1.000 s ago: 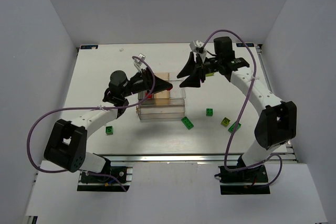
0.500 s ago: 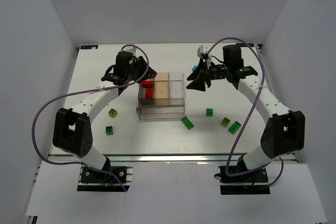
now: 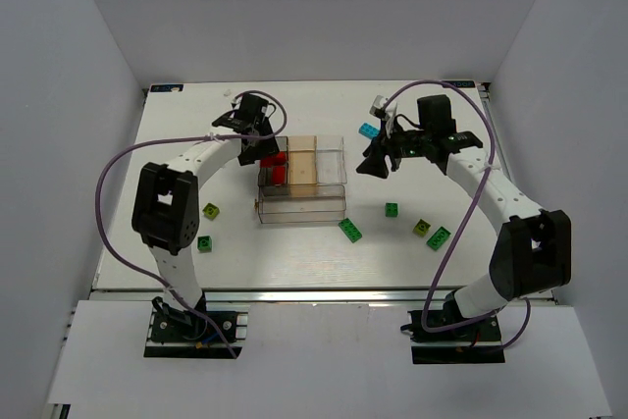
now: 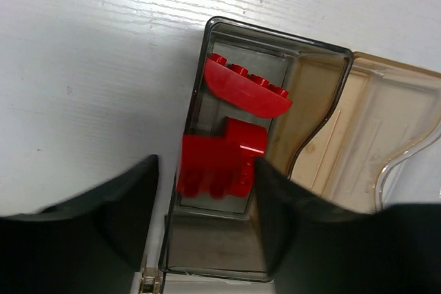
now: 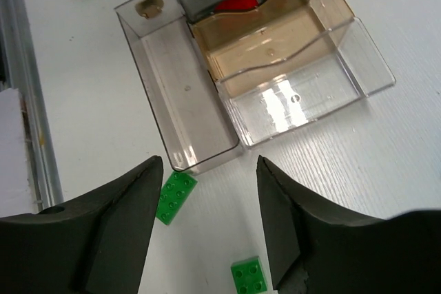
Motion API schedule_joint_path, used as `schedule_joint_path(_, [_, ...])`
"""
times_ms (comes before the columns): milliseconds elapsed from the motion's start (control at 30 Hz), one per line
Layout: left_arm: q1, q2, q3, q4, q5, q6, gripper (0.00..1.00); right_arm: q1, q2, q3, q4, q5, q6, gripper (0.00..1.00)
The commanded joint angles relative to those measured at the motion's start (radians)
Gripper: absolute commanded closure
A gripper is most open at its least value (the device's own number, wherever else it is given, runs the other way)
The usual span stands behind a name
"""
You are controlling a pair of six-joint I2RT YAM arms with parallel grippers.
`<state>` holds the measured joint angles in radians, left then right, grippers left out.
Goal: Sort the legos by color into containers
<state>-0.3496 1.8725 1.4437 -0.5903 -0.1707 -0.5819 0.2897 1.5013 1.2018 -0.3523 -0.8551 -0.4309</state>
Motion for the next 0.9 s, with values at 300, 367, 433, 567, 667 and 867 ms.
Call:
schedule_joint_path(300, [-0.011,-0.036,0.075,-0.049,0.011,0.027,0.32,-0.024,-0.010,-0.050,-0.037,0.244,0.035,0.36])
schedule_joint_path(367, [-0.011,-0.099,0.054,-0.068,-0.009,0.021,0.52,-0.030,0.011,-0.048,-0.036,0.395,0.076,0.40])
schedule_joint_path(433, [-0.002,-0.162,0.009,-0.081,-0.050,-0.018,0.84,-0.040,0.060,-0.030,-0.075,0.451,0.107,0.46])
schedule_joint_path(567, [0.008,-0.346,-0.152,-0.146,-0.134,-0.067,0.75,-0.041,0.114,-0.021,-0.151,0.507,0.135,0.50])
schedule_joint_path(667, [0.008,-0.481,-0.229,-0.230,-0.148,-0.134,0.34,-0.035,0.137,-0.031,-0.188,0.579,0.153,0.42])
schedule_joint_path(867, [0.008,-0.723,-0.425,-0.344,-0.158,-0.321,0.23,-0.020,0.166,-0.047,-0.252,0.749,0.245,0.37])
